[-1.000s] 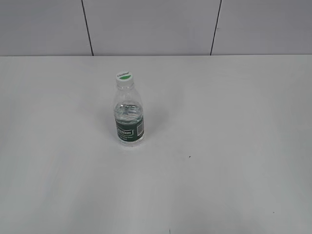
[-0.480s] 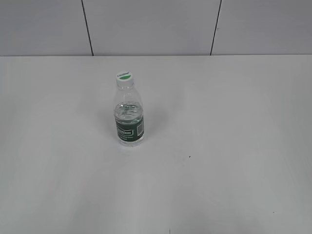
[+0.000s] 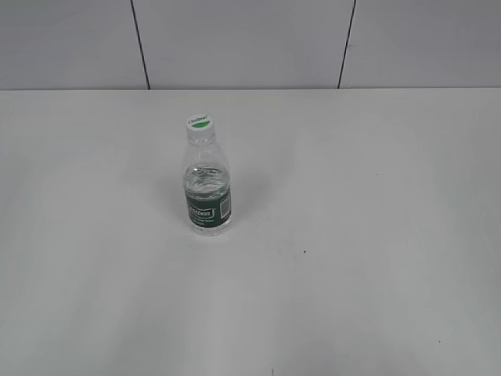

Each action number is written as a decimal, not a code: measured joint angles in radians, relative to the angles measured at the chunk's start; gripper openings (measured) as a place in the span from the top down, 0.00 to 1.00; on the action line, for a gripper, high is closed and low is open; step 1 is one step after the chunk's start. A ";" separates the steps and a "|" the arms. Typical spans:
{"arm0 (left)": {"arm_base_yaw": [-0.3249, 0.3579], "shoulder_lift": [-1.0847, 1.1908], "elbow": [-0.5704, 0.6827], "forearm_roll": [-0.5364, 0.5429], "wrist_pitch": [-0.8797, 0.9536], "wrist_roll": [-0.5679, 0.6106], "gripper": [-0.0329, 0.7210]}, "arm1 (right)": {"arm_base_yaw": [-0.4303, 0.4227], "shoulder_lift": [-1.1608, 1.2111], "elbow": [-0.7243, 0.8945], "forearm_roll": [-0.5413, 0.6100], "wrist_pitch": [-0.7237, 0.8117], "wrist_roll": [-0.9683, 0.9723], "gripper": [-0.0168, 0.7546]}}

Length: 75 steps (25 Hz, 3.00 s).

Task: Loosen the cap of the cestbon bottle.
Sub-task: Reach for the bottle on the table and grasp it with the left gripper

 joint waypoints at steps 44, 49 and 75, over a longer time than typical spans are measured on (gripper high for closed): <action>0.058 1.354 0.059 0.300 -1.522 -0.215 0.34 | 0.000 0.181 -0.018 0.115 -0.405 -0.161 0.37; 0.232 1.459 0.012 0.753 -1.765 -0.552 0.34 | 0.000 0.181 -0.018 0.115 -0.405 -0.161 0.37; 0.227 1.947 -0.235 1.371 -2.176 -0.534 0.16 | 0.000 0.191 -0.018 0.115 -0.405 -0.184 0.37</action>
